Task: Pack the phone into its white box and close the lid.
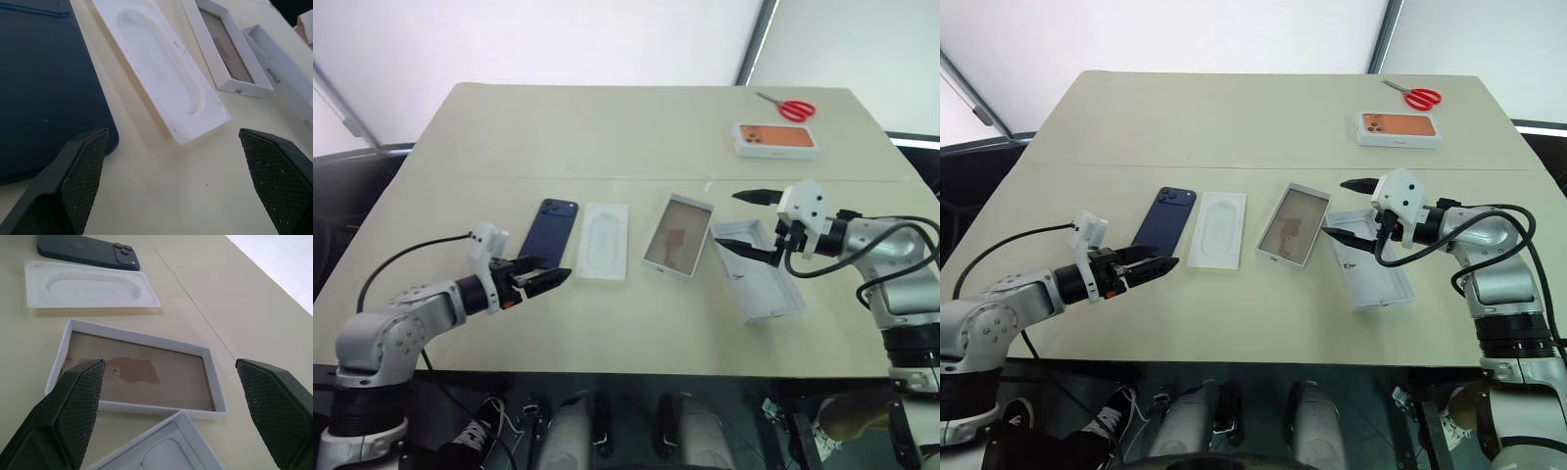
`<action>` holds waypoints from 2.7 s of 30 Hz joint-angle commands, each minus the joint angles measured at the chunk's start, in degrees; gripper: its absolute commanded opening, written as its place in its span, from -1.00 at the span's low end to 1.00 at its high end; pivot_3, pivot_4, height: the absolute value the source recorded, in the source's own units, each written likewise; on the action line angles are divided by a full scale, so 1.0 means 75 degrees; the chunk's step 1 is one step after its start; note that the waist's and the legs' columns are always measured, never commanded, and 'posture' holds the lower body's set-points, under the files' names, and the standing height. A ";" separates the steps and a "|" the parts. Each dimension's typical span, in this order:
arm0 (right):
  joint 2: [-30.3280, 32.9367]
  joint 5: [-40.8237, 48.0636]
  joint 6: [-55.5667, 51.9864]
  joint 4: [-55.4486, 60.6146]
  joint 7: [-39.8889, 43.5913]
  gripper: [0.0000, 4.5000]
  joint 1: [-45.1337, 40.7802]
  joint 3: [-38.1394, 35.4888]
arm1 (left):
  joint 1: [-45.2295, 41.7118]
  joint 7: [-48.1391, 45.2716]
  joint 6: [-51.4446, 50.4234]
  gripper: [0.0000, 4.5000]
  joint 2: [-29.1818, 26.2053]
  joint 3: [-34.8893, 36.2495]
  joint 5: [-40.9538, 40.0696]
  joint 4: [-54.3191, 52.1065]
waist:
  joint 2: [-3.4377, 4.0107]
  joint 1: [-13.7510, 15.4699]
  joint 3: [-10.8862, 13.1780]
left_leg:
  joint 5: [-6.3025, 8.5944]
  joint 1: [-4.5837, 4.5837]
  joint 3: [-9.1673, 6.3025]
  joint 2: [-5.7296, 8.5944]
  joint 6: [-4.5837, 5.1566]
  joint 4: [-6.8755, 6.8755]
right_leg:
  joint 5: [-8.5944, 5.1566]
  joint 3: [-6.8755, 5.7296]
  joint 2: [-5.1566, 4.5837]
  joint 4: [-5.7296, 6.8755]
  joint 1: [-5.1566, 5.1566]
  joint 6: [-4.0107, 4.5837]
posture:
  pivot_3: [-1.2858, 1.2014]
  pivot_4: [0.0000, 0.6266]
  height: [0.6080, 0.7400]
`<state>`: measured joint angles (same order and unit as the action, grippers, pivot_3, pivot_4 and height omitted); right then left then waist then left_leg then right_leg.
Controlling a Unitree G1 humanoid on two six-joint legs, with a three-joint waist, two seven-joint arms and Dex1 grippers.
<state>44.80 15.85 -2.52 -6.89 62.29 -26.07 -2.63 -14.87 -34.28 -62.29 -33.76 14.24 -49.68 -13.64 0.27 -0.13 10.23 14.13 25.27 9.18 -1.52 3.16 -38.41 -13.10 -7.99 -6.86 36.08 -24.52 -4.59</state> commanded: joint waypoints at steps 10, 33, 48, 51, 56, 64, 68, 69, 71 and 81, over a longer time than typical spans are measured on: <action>-0.0079 -0.0061 0.0172 0.0012 -0.0155 0.98 -0.0038 -0.0113 | -0.1365 0.0613 -0.0854 1.00 0.0480 -0.0621 0.0153 0.1071 | -0.0002 -0.0068 -0.0001 | -0.0001 -0.0002 -0.0001 -0.0003 0.0001 -0.0010 | 0.0000 -0.0007 0.0007 0.0006 0.0005 0.0000 | 0.03 -0.52 0.96; -0.0080 -0.0178 0.0326 0.0037 -0.0409 1.00 0.0110 -0.0205 | -0.2089 0.1665 -0.1810 0.76 0.2113 0.0120 0.0194 0.2363 | 0.0000 0.0088 -0.0005 | 0.0007 0.0002 -0.0011 -0.0015 0.0014 -0.0077 | 0.0000 -0.0008 0.0009 0.0018 0.0030 -0.0001 | 0.03 -0.52 0.96; -0.0122 -0.0198 0.0294 0.0019 -0.0409 1.00 0.0098 -0.0141 | -0.1988 0.2129 -0.2189 -0.99 0.2362 0.0960 -0.0073 0.2368 | -0.0003 0.0074 -0.0003 | 0.0010 0.0004 -0.0011 -0.0018 0.0016 -0.0080 | 0.0000 -0.0007 0.0008 0.0018 0.0028 -0.0001 | 0.03 -0.52 0.96; -0.0276 -0.0061 0.0037 0.0266 -0.0409 1.00 0.0200 -0.0035 | -0.2042 0.2126 -0.2129 -0.99 0.2354 0.1130 -0.0126 0.2376 | -0.0003 0.0069 -0.0003 | 0.0010 0.0004 -0.0011 -0.0018 0.0016 -0.0080 | 0.0000 -0.0007 0.0009 0.0018 0.0028 -0.0001 | 0.03 -0.52 0.96; -0.0758 -0.0116 -0.0436 0.0954 -0.0563 1.00 0.0497 0.0448 | -0.2117 0.1983 -0.1835 -0.99 0.2222 0.1184 -0.0069 0.2271 | -0.0004 0.0049 -0.0003 | 0.0010 0.0004 -0.0011 -0.0025 0.0015 -0.0081 | 0.0000 -0.0006 0.0008 0.0018 0.0027 0.0000 | 0.03 -0.52 0.96; -0.1376 -0.0273 -0.2154 0.1094 -0.0840 1.00 0.0196 0.1375 | -0.2097 0.1851 -0.1029 -0.99 0.2240 0.1125 -0.0040 0.1580 | -0.0005 0.0074 -0.0003 | 0.0011 0.0010 -0.0012 -0.0024 0.0013 -0.0083 | 0.0001 -0.0007 0.0005 0.0018 0.0023 0.0001 | 0.03 -0.52 0.96; -0.1358 -0.0588 -0.2504 0.0874 -0.0885 1.00 0.0139 0.1724 | -0.1954 0.1987 -0.0848 -0.99 0.2288 0.1148 -0.0083 0.1378 | -0.0004 0.0072 -0.0003 | 0.0012 0.0012 -0.0012 -0.0024 0.0012 -0.0083 | 0.0001 -0.0006 0.0002 0.0018 0.0019 0.0002 | 0.03 -0.52 0.96; -0.1369 -0.0572 -0.2552 0.0829 -0.0871 0.76 0.0107 0.1713 | -0.1942 0.2087 -0.0879 -1.00 0.2286 0.1142 -0.0062 0.1361 | -0.0004 0.0069 -0.0003 | 0.0012 0.0012 -0.0012 -0.0024 0.0012 -0.0082 | 0.0001 -0.0006 0.0003 0.0018 0.0019 0.0002 | 0.03 -0.52 0.96; -0.1345 -0.0646 -0.2566 0.0735 -0.0826 0.39 0.0028 0.1768 | -0.1903 0.2126 -0.0821 -1.00 0.2295 0.1108 -0.0093 0.1254 | -0.0004 0.0065 -0.0003 | 0.0012 0.0012 -0.0011 -0.0025 0.0012 -0.0082 | 0.0001 -0.0007 0.0005 0.0018 0.0018 0.0002 | 0.03 -0.52 0.96; -0.1406 -0.0742 -0.2111 0.0837 -0.0341 -0.98 0.0052 0.2059 | -0.2229 0.2554 -0.1582 -1.00 0.2432 0.1569 -0.0903 0.1572 | -0.0005 0.0061 -0.0003 | 0.0012 0.0013 -0.0010 -0.0024 0.0014 -0.0082 | 0.0001 -0.0009 0.0013 0.0018 0.0018 0.0001 | 0.03 -0.52 0.96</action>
<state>34.46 9.73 -19.73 -2.45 58.42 -25.63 12.69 -29.91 -15.56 -73.01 -15.49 24.20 -53.59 -1.54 0.23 0.33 10.20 14.22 25.38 9.10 -1.70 3.27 -39.03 -13.09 -8.06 -6.75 36.22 -24.39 -4.59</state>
